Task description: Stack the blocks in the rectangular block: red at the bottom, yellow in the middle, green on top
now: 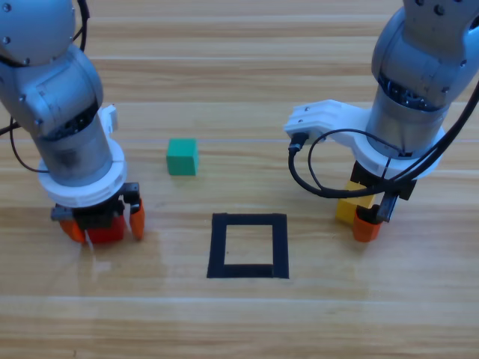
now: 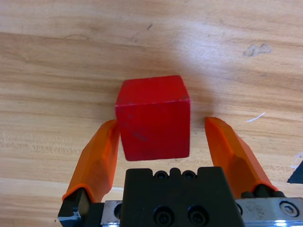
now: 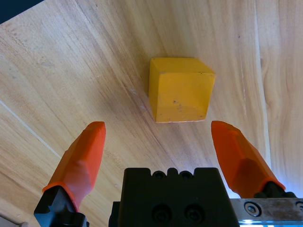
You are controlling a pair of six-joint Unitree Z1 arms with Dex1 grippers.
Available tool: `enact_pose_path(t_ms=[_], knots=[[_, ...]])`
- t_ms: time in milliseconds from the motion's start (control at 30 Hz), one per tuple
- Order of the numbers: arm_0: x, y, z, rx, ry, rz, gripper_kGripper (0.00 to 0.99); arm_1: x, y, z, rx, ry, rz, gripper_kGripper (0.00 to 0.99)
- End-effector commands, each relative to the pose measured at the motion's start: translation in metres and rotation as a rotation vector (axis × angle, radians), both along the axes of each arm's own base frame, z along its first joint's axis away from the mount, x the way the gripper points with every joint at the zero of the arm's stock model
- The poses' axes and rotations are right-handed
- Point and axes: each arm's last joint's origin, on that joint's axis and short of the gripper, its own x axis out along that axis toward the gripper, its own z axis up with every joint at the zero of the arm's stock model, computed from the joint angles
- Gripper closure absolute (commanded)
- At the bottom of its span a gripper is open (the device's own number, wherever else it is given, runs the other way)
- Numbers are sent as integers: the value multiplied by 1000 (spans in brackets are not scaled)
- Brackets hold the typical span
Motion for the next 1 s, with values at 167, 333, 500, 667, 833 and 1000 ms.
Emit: enact_pose_path(t_ms=[167,333,500,667,833,1000], knots=[[11,10,-18,7,24,8,226,13,1,-29,-37,61,-10,13],[15,21,-9,-16,3,24,226,29,-5,-40,-28,86,-28,40],[16,33,-3,-26,-4,28,330,48,-7,-50,-10,151,-59,68],[14,44,3,-30,-12,5,746,50,-5,-48,-9,152,-55,99],[8,42,15,-53,-40,-21,861,54,-2,-56,-42,187,-57,251],[-6,-2,29,-85,-70,-122,950,52,-4,-51,-65,206,-60,835]])
